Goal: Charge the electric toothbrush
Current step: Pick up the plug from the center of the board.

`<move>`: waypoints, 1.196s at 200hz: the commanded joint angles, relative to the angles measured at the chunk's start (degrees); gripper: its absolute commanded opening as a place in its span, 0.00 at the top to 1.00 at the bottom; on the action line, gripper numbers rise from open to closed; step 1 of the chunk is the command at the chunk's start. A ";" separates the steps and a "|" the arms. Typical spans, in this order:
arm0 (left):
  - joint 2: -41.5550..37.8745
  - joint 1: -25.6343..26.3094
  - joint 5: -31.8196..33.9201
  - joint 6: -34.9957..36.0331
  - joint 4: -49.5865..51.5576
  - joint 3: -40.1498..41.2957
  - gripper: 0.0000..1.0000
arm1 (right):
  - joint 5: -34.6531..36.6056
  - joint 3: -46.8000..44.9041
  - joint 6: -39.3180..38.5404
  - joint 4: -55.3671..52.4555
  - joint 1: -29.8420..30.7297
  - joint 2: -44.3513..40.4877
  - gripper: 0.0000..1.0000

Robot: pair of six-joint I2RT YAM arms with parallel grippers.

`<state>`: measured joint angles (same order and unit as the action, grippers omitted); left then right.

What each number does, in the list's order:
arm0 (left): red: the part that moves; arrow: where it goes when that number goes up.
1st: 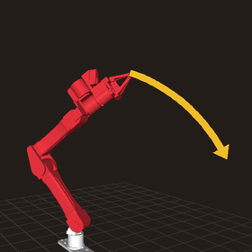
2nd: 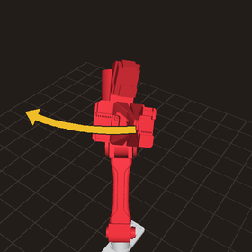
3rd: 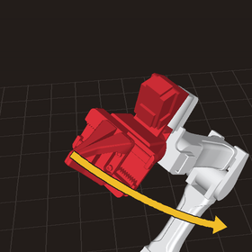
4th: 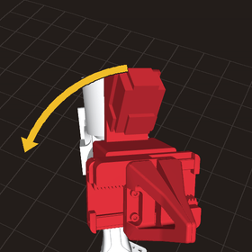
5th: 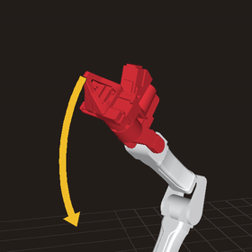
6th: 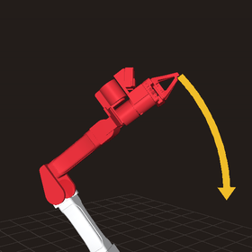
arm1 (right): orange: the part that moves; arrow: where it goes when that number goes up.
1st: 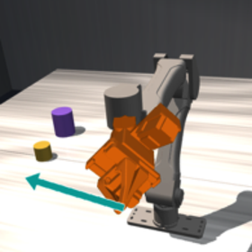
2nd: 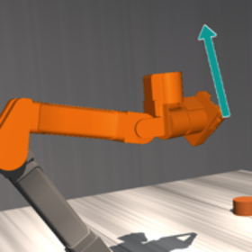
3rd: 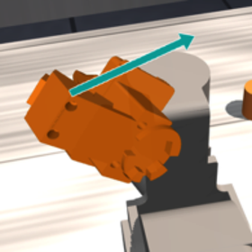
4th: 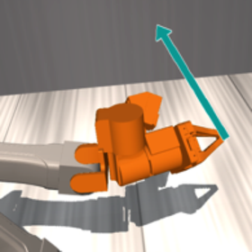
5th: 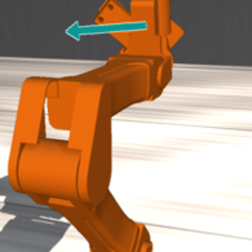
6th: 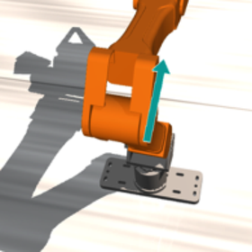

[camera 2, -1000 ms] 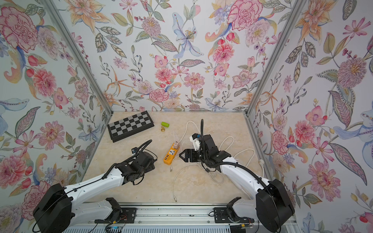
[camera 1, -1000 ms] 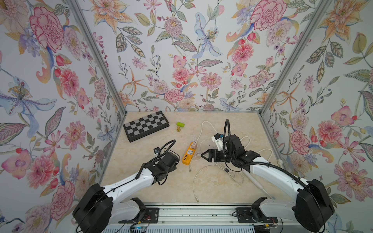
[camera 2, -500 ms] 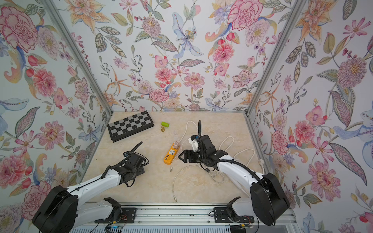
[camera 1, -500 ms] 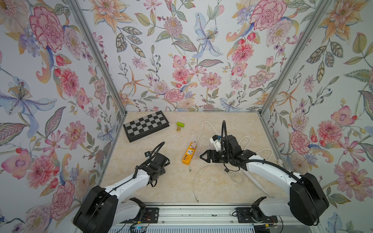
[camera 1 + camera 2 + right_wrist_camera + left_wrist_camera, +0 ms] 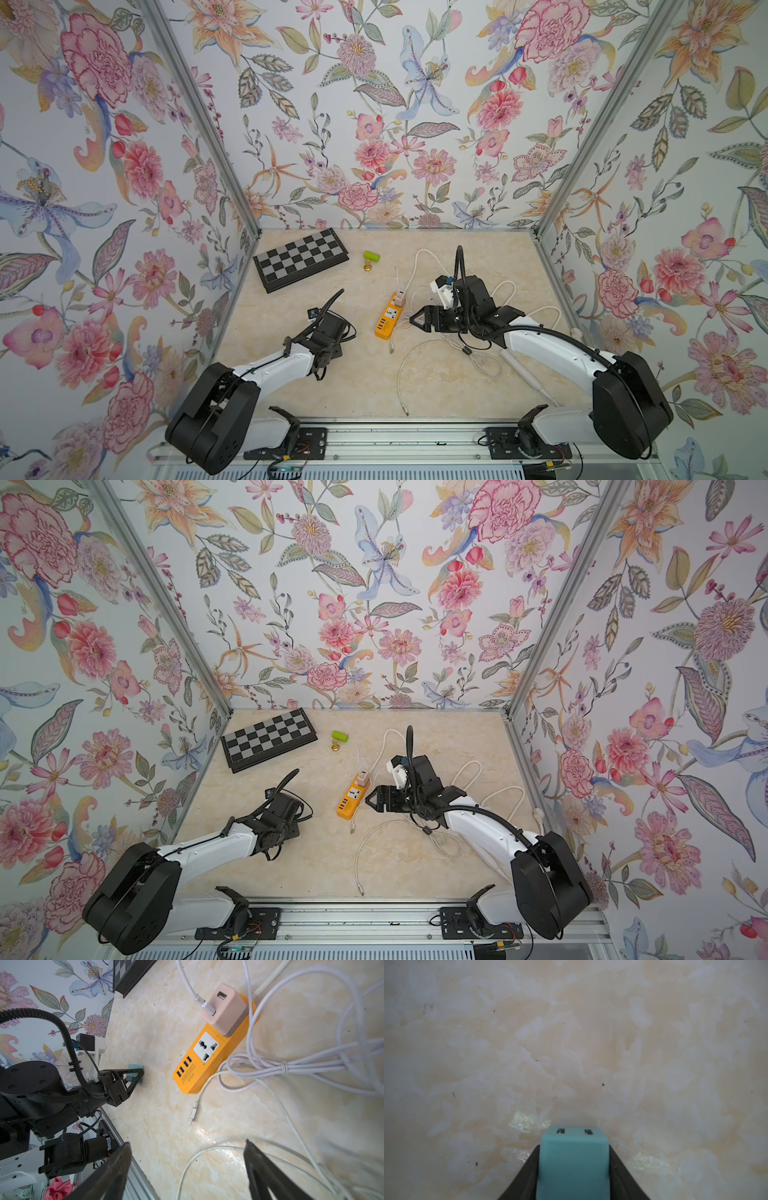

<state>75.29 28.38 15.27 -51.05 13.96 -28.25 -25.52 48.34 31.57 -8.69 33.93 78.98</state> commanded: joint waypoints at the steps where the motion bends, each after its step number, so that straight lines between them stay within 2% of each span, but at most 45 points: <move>1: 0.35 -0.45 -1.73 1.84 -0.27 0.04 0.64 | -0.08 1.65 1.21 0.68 0.21 0.56 0.14; 41: -2.86 0.23 -1.28 5.52 2.21 -3.43 0.72 | -0.10 2.73 1.69 0.60 0.02 -0.09 0.14; 80: -8.38 4.77 -2.21 17.98 -2.81 -7.96 0.75 | -4.14 4.40 3.06 -2.36 -2.24 -1.91 0.12; 118: -11.03 8.19 -9.06 32.17 -13.66 -10.48 0.77 | -7.72 8.34 2.06 -8.78 -4.13 -3.57 0.11; 168: -9.21 11.20 -24.09 47.04 -30.67 -9.79 0.79 | -9.27 14.41 3.74 -14.97 -3.93 -4.66 0.12; 201: -6.48 12.20 -31.38 52.10 -38.90 -9.70 0.81 | -8.72 17.21 6.33 -16.64 -2.27 -4.54 0.14; 239: -5.24 12.75 -34.22 53.91 -44.25 -8.49 0.81 | -4.00 18.75 7.80 -17.41 0.65 -3.70 0.18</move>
<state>69.65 40.58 -14.17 -1.15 -22.87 -37.52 -32.49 64.71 37.43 -23.79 32.67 75.31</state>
